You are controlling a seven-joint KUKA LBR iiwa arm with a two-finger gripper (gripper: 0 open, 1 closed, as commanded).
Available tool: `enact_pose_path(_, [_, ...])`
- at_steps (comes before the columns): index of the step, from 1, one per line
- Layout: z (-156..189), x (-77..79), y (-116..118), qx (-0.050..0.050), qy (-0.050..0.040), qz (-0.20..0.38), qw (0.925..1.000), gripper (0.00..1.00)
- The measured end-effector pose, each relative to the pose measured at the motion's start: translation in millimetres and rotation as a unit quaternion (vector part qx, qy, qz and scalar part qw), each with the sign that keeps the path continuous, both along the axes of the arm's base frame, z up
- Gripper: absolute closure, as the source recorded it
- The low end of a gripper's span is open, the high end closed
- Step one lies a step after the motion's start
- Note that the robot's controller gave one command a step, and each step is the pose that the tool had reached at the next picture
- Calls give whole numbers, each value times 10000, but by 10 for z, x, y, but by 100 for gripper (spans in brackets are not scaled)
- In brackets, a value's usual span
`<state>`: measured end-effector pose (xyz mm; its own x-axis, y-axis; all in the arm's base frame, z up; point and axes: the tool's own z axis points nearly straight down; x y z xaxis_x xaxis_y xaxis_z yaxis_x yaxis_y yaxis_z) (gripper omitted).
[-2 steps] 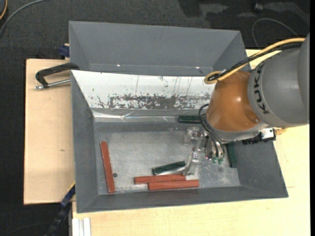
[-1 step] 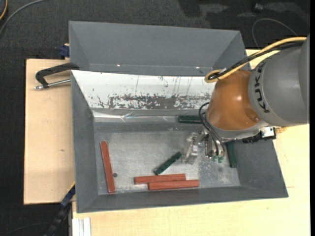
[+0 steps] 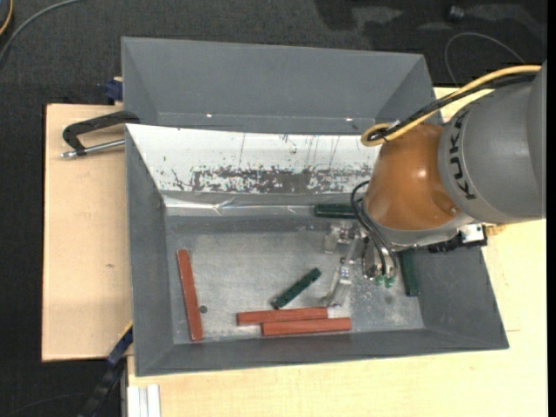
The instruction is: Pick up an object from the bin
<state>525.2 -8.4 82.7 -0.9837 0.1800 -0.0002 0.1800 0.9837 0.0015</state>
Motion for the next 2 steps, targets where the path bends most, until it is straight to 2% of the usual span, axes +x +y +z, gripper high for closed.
enact_pose_path(1, [-74,-290,685,16,-14,-177,9998,0])
enact_pose_path(2, [-80,-292,647,2,-5,-200,9998,100])
